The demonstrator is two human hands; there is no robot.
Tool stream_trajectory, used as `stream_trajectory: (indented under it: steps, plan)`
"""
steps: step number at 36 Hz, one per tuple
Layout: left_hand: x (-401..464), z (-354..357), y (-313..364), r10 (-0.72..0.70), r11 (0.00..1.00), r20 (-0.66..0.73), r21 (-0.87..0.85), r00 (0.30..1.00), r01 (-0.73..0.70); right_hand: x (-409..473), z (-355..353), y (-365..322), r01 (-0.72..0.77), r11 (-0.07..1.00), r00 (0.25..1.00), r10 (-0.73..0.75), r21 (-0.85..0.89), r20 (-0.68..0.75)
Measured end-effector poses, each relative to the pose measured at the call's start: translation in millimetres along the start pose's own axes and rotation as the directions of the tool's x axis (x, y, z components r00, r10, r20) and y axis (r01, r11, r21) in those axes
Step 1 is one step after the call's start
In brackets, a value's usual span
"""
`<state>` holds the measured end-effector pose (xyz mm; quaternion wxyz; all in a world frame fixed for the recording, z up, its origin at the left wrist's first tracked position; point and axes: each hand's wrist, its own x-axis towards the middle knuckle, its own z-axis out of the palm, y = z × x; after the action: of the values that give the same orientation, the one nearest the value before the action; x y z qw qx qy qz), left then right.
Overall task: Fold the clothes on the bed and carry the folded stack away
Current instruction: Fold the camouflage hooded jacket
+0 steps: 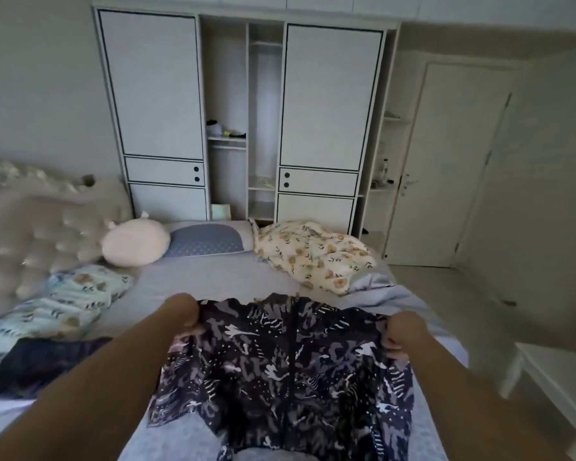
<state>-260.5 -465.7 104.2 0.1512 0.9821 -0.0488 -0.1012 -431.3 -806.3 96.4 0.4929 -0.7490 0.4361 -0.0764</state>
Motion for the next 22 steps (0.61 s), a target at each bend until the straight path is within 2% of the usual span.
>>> stream_trajectory:
  steps: [1,2,3,4,5,6,8,10,11,12,14,15,16,19,20,22]
  plan:
    - [-14,5,0,-0.027,0.984,0.098,-0.175,0.995,0.044,-4,2,5,-0.092,0.976,0.994,0.078,0.196,0.079]
    - [-29,9,1,-0.078,0.892,0.169,-0.429,0.982,0.145,-8,4,8,-0.154,0.937,0.985,0.121,0.313,0.124]
    - [-36,13,-2,-0.141,0.634,0.246,-0.722,0.959,0.278,-10,5,9,-0.178,0.912,0.981,0.133,0.370,0.143]
    - [-40,17,-6,-0.146,0.442,0.287,-0.837,0.947,0.322,-14,5,6,-0.182,0.898,0.980,0.132,0.401,0.148]
    - [-42,15,-5,-0.169,0.385,0.283,-0.863,0.944,0.327,-17,3,2,-0.172,0.895,0.982,0.122,0.411,0.144]
    - [-47,9,-5,-0.178,0.373,0.247,-0.879,0.952,0.298,-21,-2,-2,-0.160,0.897,0.984,0.112,0.411,0.138]
    - [-52,-12,0,-0.224,0.456,0.132,-0.861,0.965,0.224,-28,-16,-11,-0.124,0.927,0.989,0.088,0.354,0.117]
    - [-58,-42,5,-0.187,0.661,-0.083,-0.748,0.979,0.063,-32,-35,-24,-0.055,0.963,0.996,0.032,0.263,0.089]
    - [-55,-57,6,-0.152,0.728,-0.194,-0.686,0.969,-0.023,-31,-45,-34,-0.003,0.976,0.998,-0.011,0.220,0.063]
    - [-51,-72,7,-0.153,0.730,-0.271,-0.679,0.951,-0.076,-31,-53,-45,0.040,0.982,0.998,-0.047,0.187,0.035]
    - [-50,-96,9,-0.063,0.847,-0.401,-0.506,0.914,-0.164,-31,-65,-70,0.134,0.976,0.990,-0.127,0.172,-0.054]
    - [-50,-105,11,-0.039,0.862,-0.443,-0.468,0.896,-0.194,-30,-68,-81,0.186,0.966,0.980,-0.168,0.179,-0.109]
    - [-50,-110,13,-0.064,0.832,-0.480,-0.509,0.875,-0.219,-28,-69,-89,0.236,0.953,0.966,-0.209,0.190,-0.155]
    - [-46,-102,19,-0.060,0.849,-0.683,-0.418,0.728,-0.323,-16,-55,-90,0.321,0.928,0.941,-0.291,0.187,-0.171]
    - [-41,-92,18,-0.059,0.850,-0.677,-0.419,0.733,-0.318,-9,-45,-84,0.313,0.934,0.946,-0.289,0.174,-0.149]
    - [-26,-61,11,-0.045,0.905,-0.595,-0.365,0.802,-0.220,8,-21,-62,0.216,0.963,0.976,-0.209,0.160,-0.063]
